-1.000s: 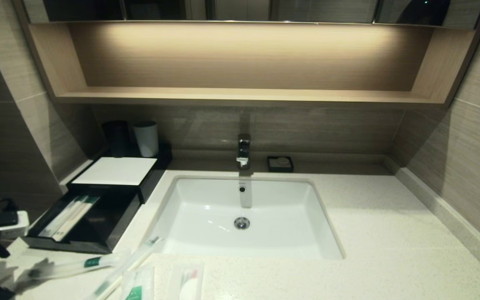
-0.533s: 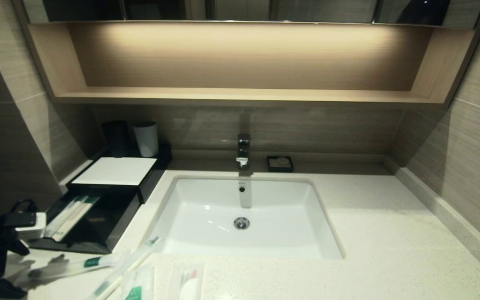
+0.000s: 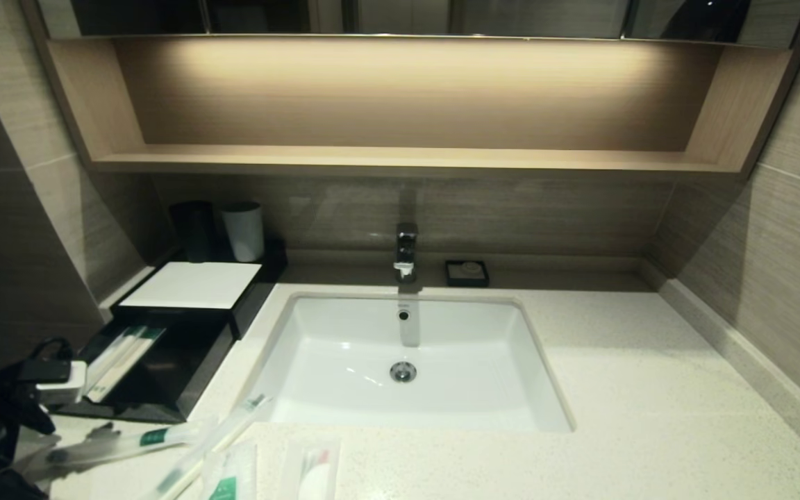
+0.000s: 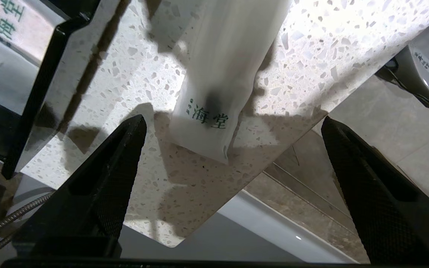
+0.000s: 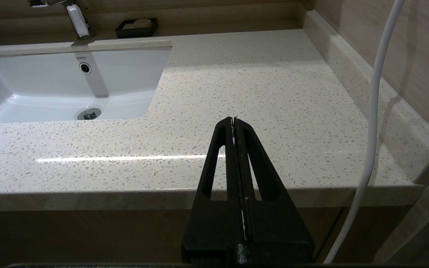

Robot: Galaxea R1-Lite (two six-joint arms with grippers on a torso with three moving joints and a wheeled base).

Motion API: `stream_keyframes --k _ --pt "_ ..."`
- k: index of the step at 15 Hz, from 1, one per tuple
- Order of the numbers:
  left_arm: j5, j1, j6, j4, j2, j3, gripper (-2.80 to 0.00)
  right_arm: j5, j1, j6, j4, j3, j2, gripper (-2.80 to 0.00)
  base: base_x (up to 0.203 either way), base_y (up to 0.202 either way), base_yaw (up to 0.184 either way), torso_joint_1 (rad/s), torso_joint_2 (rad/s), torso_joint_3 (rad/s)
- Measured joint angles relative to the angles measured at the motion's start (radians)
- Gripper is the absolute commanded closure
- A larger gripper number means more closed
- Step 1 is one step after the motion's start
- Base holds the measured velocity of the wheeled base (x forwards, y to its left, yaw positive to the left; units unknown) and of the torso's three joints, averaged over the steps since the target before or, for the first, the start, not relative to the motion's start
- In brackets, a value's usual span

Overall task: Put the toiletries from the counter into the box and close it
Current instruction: Pick up the bathroom toiletry

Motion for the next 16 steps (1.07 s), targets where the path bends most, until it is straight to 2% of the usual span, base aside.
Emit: stream_keyframes --k 10,12,13,16 --pt "0.001 -0.047 -0.011 -0.002 0.03 0.009 -2.8 0.0 0.0 0.0 0.0 0.0 0.0 0.0 0.0 0.0 0.0 0.0 0.0 0.0" --pt "0.013 -0.051 -0.031 -0.002 0.034 0.005 -2.8 0.0 0.0 0.0 0.0 0.0 0.0 0.0 0.0 0.0 0.0 0.0 0.0 0.0" --pt "0.016 -0.053 -0.035 -0.001 0.036 0.005 0.0 0.0 0.0 0.0 0.0 0.0 0.0 0.0 0.0 0.0 0.0 0.0 0.0 0.0" --pt "0.027 -0.054 -0.036 -0.001 0.04 0.008 0.0 0.0 0.0 0.0 0.0 0.0 0.0 0.0 0.0 0.0 0.0 0.0 0.0 0.0"
